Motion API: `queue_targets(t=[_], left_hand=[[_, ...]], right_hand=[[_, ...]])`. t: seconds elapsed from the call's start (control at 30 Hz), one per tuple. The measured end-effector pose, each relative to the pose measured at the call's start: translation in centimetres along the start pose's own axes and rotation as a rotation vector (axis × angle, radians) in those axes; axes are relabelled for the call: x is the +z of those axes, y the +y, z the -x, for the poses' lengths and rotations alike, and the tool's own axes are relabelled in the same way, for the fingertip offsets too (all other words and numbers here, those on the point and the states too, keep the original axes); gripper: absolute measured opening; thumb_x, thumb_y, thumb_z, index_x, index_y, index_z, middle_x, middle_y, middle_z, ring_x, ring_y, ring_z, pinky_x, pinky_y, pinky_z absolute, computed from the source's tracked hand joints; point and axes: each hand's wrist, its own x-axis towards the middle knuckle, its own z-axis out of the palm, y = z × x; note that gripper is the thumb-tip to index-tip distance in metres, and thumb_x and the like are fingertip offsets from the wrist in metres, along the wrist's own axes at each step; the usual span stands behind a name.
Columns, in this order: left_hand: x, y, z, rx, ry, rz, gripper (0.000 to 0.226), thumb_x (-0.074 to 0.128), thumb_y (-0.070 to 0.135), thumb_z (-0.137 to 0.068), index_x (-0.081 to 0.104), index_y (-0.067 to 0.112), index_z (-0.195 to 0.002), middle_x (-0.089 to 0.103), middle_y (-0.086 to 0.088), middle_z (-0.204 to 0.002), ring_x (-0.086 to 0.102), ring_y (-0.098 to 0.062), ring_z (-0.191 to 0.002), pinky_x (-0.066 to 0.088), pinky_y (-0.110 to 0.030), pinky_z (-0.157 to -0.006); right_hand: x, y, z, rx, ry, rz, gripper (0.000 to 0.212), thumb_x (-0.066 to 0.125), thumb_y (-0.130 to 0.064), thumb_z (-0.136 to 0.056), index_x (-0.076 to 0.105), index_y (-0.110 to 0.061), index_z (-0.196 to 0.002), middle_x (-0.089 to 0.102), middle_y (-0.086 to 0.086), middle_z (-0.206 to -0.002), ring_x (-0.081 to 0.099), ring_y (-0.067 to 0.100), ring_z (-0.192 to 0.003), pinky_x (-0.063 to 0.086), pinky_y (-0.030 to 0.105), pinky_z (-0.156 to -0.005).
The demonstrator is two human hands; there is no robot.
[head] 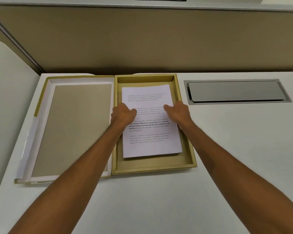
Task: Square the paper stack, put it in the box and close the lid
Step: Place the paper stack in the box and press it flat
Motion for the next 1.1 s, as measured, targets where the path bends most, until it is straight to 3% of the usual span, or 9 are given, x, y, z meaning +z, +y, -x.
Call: queue_targets(t=[0.1,0.23,0.33,0.43,0.53,0.6,0.67,0.83,1.1], left_hand=[[0.1,0.1,0.1,-0.007,-0.051,0.037,0.015,0.058,0.028,-0.092,0.055,0.013,-0.094,0.059,-0.002,-0.091,0.061,-0.022,-0.081,0.056,-0.036,-0.079],[0.2,0.5,0.1,-0.066,-0.138,0.112,0.026,0.058,0.027,-0.093,0.045,0.016,-0.073,0.053,0.0,-0.081,0.054,-0.017,-0.07,0.048,-0.033,-0.074],[0.0,0.6,0.2,-0.103,-0.184,0.177,0.019,0.059,0.026,-0.091,0.054,0.007,-0.095,0.059,-0.008,-0.103,0.061,-0.024,-0.092,0.053,-0.039,-0.085],[-0.2,0.6,0.2,-0.14,-0.226,0.19,0.051,0.059,0.027,-0.09,0.047,0.002,-0.133,0.059,-0.013,-0.125,0.062,-0.03,-0.108,0.054,-0.046,-0.093],[-0.3,0.1,0.5,-0.096,-0.267,0.238,0.063,0.066,0.035,-0.087,0.045,0.006,-0.139,0.059,-0.009,-0.131,0.061,-0.028,-0.112,0.053,-0.039,-0.091],[0.4,-1.4,0.7,-0.022,-0.254,0.197,0.103,0.074,0.064,-0.066,0.037,0.013,-0.146,0.053,-0.006,-0.143,0.057,-0.026,-0.123,0.05,-0.04,-0.097],[1.7,-3.5,1.6,0.032,-0.23,0.034,0.133,0.069,0.083,-0.043,0.02,0.024,-0.152,0.034,-0.008,-0.157,0.041,-0.028,-0.139,0.042,-0.05,-0.109],[2.7,-6.5,8.9,0.174,-0.277,-0.31,0.143,0.08,0.064,-0.061,-0.026,0.031,-0.151,-0.021,-0.005,-0.164,-0.002,-0.03,-0.152,0.021,-0.047,-0.118],[4.9,-8.6,9.4,0.217,-0.127,-0.393,0.136,0.083,0.037,-0.073,-0.03,0.033,-0.148,-0.004,-0.01,-0.163,0.011,-0.03,-0.149,0.034,-0.04,-0.113]], right_hand=[[-0.1,-0.2,0.5,0.031,-0.022,-0.06,0.027,0.054,-0.031,-0.096,0.058,-0.005,-0.103,0.056,0.003,-0.091,0.055,0.022,-0.084,0.049,0.034,-0.076],[0.0,-0.7,0.7,0.049,-0.053,-0.1,0.035,0.054,-0.029,-0.096,0.058,0.0,-0.116,0.057,0.006,-0.1,0.053,0.022,-0.086,0.047,0.032,-0.076],[0.2,-1.0,0.7,0.061,-0.06,-0.09,0.037,0.053,-0.026,-0.096,0.059,0.002,-0.118,0.065,0.014,-0.115,0.056,0.024,-0.088,0.052,0.037,-0.084],[-0.1,-0.7,0.7,0.059,-0.064,-0.06,0.039,0.052,-0.024,-0.097,0.057,0.004,-0.123,0.062,0.016,-0.124,0.06,0.031,-0.106,0.051,0.039,-0.091],[-0.3,-0.3,0.3,0.021,-0.091,-0.023,0.039,0.053,-0.03,-0.097,0.058,0.001,-0.118,0.061,0.011,-0.108,0.056,0.024,-0.091,0.048,0.034,-0.08],[0.1,-0.1,-0.3,-0.067,-0.03,0.056,0.04,0.056,-0.035,-0.095,0.06,0.001,-0.113,0.066,0.009,-0.108,0.06,0.023,-0.086,0.049,0.032,-0.072],[0.4,-0.3,-0.9,-0.218,0.054,0.16,0.041,0.056,-0.034,-0.095,0.057,-0.003,-0.121,0.063,0.013,-0.122,0.062,0.027,-0.102,0.05,0.033,-0.077],[0.2,-2.5,-3.7,-0.577,-0.015,0.417,0.054,0.054,-0.029,-0.099,0.039,-0.004,-0.145,0.041,0.014,-0.15,0.038,0.03,-0.137,0.034,0.042,-0.111],[1.5,-5.2,-9.9,-0.693,-0.115,0.7,0.055,0.046,-0.048,-0.098,0.051,-0.007,-0.134,0.048,0.015,-0.143,0.046,0.032,-0.127,0.04,0.045,-0.101]])
